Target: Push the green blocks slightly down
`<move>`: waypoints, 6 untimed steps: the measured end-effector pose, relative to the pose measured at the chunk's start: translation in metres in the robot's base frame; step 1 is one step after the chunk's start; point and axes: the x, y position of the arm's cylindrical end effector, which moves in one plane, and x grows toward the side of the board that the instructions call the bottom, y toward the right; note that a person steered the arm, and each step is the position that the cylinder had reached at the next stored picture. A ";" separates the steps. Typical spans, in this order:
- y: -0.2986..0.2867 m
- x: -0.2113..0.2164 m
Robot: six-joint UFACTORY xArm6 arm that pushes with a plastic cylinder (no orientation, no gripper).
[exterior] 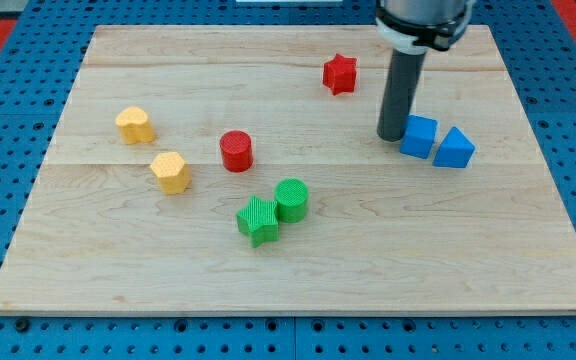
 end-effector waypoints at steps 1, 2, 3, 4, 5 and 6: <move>0.017 0.000; -0.027 0.010; -0.096 0.059; -0.155 0.068; -0.196 0.069; -0.221 0.069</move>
